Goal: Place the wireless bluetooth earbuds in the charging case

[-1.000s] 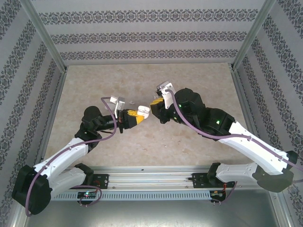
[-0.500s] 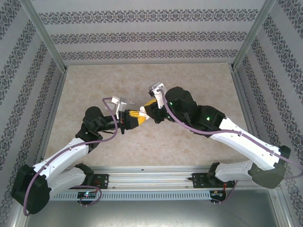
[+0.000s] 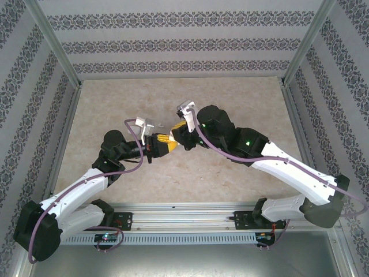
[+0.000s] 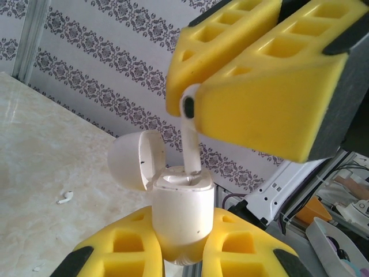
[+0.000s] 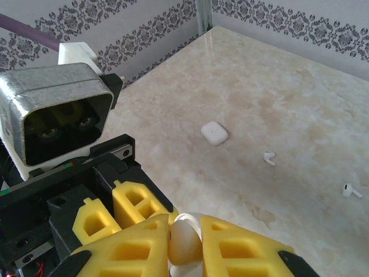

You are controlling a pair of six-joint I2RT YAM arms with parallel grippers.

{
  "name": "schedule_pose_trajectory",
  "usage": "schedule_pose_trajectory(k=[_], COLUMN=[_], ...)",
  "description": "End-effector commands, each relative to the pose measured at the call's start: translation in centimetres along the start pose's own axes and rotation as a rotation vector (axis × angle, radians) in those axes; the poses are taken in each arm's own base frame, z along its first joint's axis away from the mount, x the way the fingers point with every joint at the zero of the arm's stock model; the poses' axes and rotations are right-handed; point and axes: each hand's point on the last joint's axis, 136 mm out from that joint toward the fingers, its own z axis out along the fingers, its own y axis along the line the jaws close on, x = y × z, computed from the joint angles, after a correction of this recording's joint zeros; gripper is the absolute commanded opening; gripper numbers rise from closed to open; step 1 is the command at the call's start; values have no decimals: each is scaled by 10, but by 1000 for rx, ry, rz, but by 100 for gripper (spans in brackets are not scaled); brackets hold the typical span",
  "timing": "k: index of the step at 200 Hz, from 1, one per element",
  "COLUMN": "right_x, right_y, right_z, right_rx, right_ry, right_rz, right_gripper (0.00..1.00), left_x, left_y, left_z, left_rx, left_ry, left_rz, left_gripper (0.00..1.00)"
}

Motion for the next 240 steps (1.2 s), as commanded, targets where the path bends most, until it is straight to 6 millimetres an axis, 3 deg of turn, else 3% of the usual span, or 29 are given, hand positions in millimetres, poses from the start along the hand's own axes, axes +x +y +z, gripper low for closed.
schedule_pose_trajectory(k=[1,71,240], right_x=[-11,3,14], right_y=[10,7,9], right_z=[0,-1,2], right_rx=[-30,-28,-41], right_ry=[-28,-10,30], right_rz=[1,14,31], right_gripper=[17,17,18], left_x=[-13,-17,-24], left_y=[-16,-12,-8], left_z=[-1,-1,3], left_rx=[36,14,13], left_ry=[-34,-64,-92], left_rz=[71,48,33], left_gripper=[0,0,0])
